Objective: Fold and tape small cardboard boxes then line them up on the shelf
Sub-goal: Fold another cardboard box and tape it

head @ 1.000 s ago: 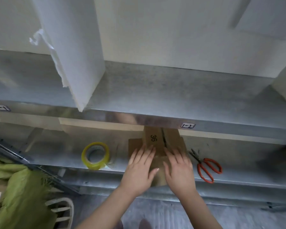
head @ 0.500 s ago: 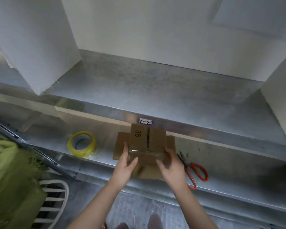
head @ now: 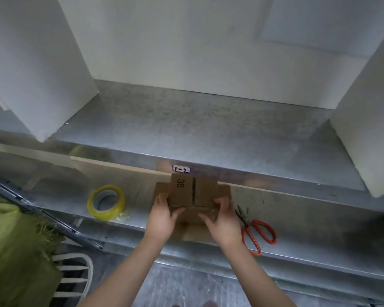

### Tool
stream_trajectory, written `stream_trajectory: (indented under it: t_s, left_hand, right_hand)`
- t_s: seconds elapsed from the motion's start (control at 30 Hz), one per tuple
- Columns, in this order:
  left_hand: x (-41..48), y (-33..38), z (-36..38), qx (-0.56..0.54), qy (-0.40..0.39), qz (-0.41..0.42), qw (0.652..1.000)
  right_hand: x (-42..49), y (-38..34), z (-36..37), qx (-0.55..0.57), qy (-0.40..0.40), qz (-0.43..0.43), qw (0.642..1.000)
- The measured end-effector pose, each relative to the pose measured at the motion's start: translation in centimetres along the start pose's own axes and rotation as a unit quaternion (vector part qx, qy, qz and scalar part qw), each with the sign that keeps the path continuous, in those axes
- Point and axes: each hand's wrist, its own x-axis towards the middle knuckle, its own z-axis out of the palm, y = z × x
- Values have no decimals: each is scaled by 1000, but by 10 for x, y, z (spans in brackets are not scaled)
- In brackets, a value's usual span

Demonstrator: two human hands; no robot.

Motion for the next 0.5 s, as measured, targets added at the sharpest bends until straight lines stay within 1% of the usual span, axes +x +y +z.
stream_trajectory:
  t_s: [0.07,0.13,0.2,0.27,0.33,0.4,0.5]
  left_hand:
    - [10,-5,-14,6,-54,-9,998]
    - [22,-7,-27,35,-102,4,994]
    - [28,-9,-34,50,-106,25,993]
    - [28,-12,-38,26,-113,35,993]
    - [33,-15,-43,14,-154,67,986]
    - [41,-18,-47,39,-183,107,976]
    - [45,-19,-46,73,-184,135,971]
  right_hand:
    - [8,7,-8,14,-5,-11,1000]
    - [16,12,-14,27,-14,-3,1000]
    - [21,12,-15,32,-30,4,999]
    - [24,14,-14,44,-55,6,997]
    - [29,20,-20,62,-92,8,994]
    - [36,28,-29,80,-131,2,988]
    - [40,32,-38,123,-160,3,979]
